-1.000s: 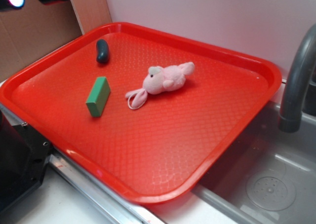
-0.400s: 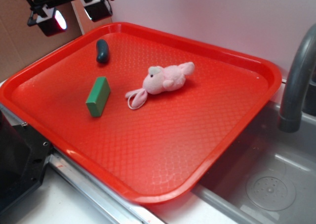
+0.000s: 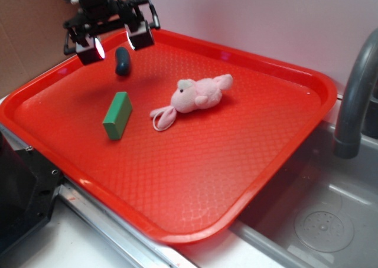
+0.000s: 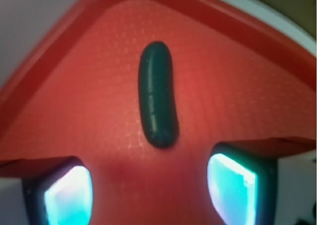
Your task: Grab the plastic pickle.
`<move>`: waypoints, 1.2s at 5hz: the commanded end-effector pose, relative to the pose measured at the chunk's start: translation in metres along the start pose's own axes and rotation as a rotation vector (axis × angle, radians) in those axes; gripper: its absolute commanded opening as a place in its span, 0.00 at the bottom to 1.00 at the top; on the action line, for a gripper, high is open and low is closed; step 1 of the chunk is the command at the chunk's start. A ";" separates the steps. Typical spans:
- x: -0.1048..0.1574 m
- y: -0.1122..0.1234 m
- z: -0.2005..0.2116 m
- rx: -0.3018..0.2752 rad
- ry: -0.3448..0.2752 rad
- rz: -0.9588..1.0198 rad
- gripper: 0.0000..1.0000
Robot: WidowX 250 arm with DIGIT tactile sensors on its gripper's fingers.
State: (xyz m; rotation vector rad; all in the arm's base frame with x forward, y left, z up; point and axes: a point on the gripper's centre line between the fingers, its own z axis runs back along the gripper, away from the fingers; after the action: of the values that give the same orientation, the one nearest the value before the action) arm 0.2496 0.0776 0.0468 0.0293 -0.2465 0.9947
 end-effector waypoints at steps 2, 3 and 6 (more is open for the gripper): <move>0.031 -0.003 -0.030 0.017 -0.040 0.047 1.00; 0.032 -0.002 -0.037 0.025 -0.035 0.063 0.00; 0.025 -0.004 -0.037 0.053 -0.018 0.024 0.00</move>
State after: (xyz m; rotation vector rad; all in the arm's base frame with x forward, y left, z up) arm 0.2770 0.0970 0.0139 0.0851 -0.2307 1.0269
